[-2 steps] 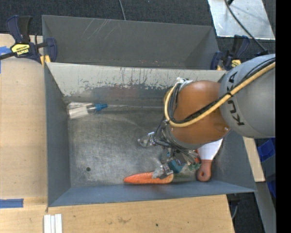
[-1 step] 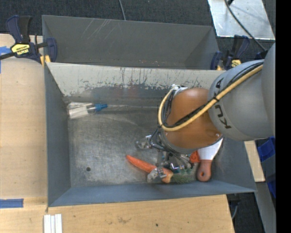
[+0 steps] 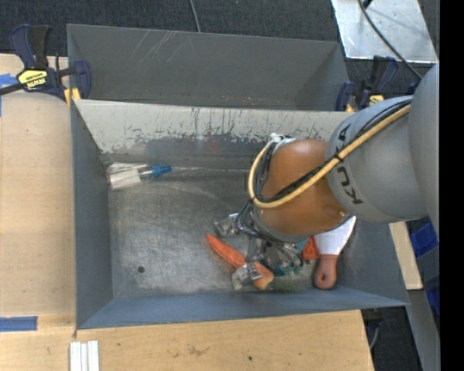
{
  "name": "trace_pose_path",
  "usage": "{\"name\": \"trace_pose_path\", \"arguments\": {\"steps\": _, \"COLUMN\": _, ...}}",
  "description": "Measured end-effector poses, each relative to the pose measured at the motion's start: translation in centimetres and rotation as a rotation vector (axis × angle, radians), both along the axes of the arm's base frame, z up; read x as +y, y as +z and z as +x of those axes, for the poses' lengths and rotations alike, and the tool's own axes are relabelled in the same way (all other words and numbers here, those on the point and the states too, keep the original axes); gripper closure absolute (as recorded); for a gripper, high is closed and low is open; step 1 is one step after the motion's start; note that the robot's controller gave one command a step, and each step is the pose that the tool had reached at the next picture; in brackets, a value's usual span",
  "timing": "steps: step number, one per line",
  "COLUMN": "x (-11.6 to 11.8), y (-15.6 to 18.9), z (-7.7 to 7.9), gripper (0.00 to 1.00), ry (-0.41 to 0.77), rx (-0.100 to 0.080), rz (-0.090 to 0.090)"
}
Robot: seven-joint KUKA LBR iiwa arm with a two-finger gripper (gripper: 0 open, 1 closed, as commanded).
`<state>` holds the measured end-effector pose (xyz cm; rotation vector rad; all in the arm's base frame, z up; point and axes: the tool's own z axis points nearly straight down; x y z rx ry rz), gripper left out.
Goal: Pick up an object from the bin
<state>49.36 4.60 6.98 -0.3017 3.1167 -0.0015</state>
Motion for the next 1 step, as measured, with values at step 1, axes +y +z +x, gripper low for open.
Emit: {"name": "trace_pose_path", "arguments": {"steps": 1, "x": 0.01, "y": -0.15, "z": 0.07, "gripper": 1.00, "ry": 0.000, "rx": -0.001, "rz": 0.000}}
